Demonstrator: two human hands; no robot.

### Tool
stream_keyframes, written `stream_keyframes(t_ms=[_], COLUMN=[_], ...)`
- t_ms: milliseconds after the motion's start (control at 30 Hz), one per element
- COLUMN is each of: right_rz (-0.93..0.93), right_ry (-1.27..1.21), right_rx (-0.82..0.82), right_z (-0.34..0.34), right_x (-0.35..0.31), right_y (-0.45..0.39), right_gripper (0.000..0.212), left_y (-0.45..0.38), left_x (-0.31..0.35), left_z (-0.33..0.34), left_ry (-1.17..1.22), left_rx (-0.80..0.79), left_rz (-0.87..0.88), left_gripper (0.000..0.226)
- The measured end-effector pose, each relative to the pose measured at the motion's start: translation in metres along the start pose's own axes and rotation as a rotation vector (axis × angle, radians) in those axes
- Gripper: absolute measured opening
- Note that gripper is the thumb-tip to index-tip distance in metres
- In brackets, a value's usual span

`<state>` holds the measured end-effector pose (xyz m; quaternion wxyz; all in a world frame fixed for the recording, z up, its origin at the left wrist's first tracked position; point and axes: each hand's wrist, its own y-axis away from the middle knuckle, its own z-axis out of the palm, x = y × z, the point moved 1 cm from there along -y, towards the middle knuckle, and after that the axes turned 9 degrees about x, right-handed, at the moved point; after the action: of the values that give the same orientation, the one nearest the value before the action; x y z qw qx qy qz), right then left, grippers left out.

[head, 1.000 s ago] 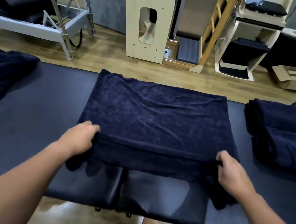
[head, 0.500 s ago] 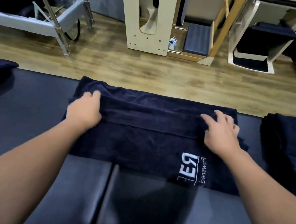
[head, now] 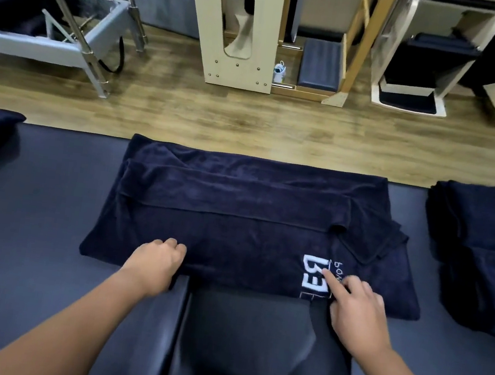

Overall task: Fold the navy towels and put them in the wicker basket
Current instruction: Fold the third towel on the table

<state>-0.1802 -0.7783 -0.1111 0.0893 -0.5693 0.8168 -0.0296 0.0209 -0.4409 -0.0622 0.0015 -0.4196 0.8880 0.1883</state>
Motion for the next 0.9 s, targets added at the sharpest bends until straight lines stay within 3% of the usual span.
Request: stream_keyframes(t_ms=[367, 500, 567, 667, 733, 900], right_rz=[0.077, 0.105, 0.17, 0.204, 0.156, 0.186], right_ry=[0.036, 0.039, -0.008, -0.127, -0.144, 0.006], right_rx=[-0.16, -0.216, -0.231, -0.156, -0.153, -0.284], right_z=[-0.021, -0.024, -0.026, -0.026, -0.018, -0.003], right_x=[-0.024, -0.029, -0.031, -0.043, -0.053, -0.064], right_y=[0.094, 0.129, 0.127, 0.108, 0.096, 0.054], right_gripper=[0.07, 0.06, 0.053, 0.042, 0.048, 0.064], left_y=[0.101, 0.132, 0.134, 0.127, 0.121, 0.096], left_x=[0.01, 0.002, -0.006, -0.02, -0.025, -0.029], left_z=[0.027, 0.043, 0.048, 0.065, 0.074, 0.077], left_ry=[0.137, 0.293, 0.367, 0.326, 0.268, 0.257], left_rx=[-0.146, -0.226, -0.154, 0.184, 0.3, 0.147], left_rz=[0.11, 0.132, 0.066, -0.114, -0.193, -0.33], left_gripper=[0.018, 0.014, 0.017, 0.035, 0.049, 0.066])
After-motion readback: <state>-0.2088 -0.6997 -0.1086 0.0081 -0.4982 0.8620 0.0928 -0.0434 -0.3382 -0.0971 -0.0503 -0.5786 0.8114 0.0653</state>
